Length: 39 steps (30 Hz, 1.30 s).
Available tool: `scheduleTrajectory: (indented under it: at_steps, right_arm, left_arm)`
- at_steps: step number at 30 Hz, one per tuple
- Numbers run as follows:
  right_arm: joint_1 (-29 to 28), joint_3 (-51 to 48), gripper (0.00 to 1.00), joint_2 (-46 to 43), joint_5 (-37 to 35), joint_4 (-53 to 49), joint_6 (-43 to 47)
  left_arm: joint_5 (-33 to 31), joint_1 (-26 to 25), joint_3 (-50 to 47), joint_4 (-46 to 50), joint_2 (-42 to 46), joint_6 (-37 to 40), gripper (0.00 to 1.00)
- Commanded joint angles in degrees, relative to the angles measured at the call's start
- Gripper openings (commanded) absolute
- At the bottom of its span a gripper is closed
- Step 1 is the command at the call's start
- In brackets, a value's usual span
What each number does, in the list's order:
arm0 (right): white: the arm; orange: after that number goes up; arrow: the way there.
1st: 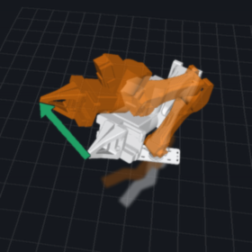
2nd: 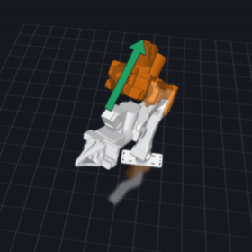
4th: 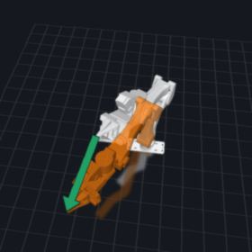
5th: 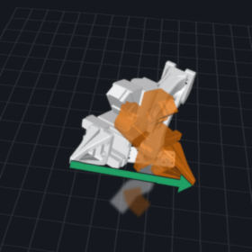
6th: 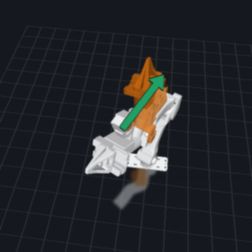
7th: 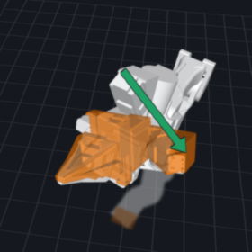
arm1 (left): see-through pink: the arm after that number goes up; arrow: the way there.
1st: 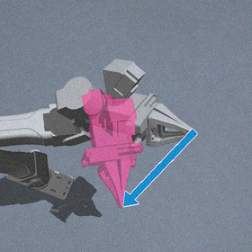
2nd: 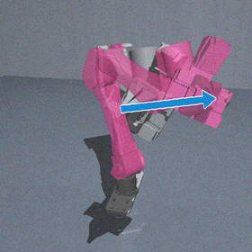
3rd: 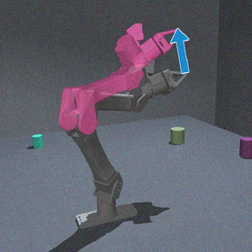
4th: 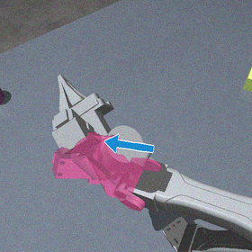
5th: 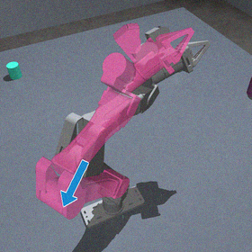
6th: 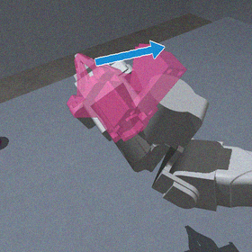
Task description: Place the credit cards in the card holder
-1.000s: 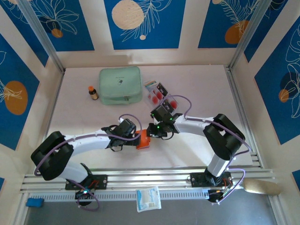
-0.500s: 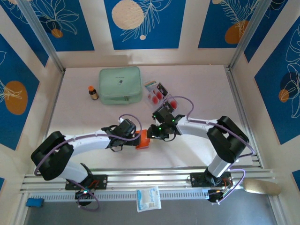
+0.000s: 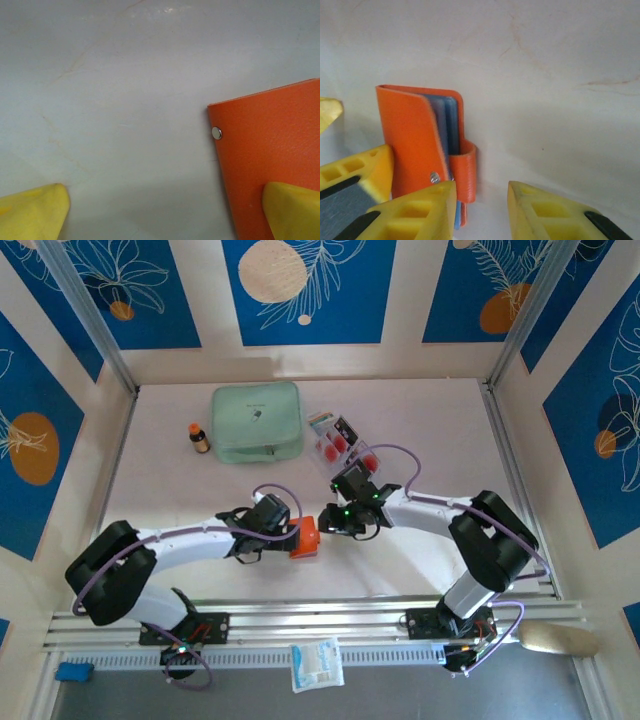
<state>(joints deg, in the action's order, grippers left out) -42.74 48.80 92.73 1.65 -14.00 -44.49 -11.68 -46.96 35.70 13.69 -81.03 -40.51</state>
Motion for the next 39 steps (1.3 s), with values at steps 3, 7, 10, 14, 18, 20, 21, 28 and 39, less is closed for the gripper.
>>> scheduleTrajectory:
  at_steps: [3, 7, 10, 14, 18, 20, 21, 28, 39]
  right_arm:
    - [-0.78, 1.91, 0.33, 2.03, 0.11, -1.76, 0.37]
    - [-1.02, 2.56, 0.33, 2.63, 0.34, -1.73, 0.34]
    - [-1.37, 3.19, 0.33, 2.93, 0.45, -1.90, 0.37]
    - [-2.08, 4.53, 0.33, 3.97, 0.38, -2.42, 0.63]
    - [-2.60, 5.80, 0.33, 5.43, -0.54, -3.68, 0.97]
    - [-2.85, 6.98, 0.33, 6.57, -1.82, -5.86, 1.45]
    - [-2.96, 7.50, 0.33, 7.16, -2.50, -6.91, 1.83]
    - [-5.24, 12.08, 0.32, 11.01, -8.75, -15.29, 6.46]
    - [-6.65, 13.70, 0.31, 9.34, -21.35, -23.57, 8.01]
  left_arm:
    - [-1.98, -0.24, -1.96, 0.98, 3.26, -1.70, 1.00]
    - [-2.11, -0.28, -2.30, 1.16, 5.63, -1.96, 1.00]
    - [-1.94, -0.24, -2.44, 1.25, 6.43, -1.94, 1.00]
    - [-1.69, -0.25, -2.64, 1.02, 6.35, -2.11, 1.00]
    - [-1.50, -0.24, -2.91, 0.81, 6.11, -2.20, 1.00]
    - [-1.56, -0.24, -3.01, 0.68, 6.20, -2.20, 1.00]
    - [-1.53, -0.24, -3.08, 0.64, 6.22, -2.20, 1.00]
    - [-1.50, -0.23, -3.27, 0.54, 6.23, -2.20, 1.00]
    - [-1.76, -0.24, -3.62, 0.72, 6.42, -2.11, 1.00]
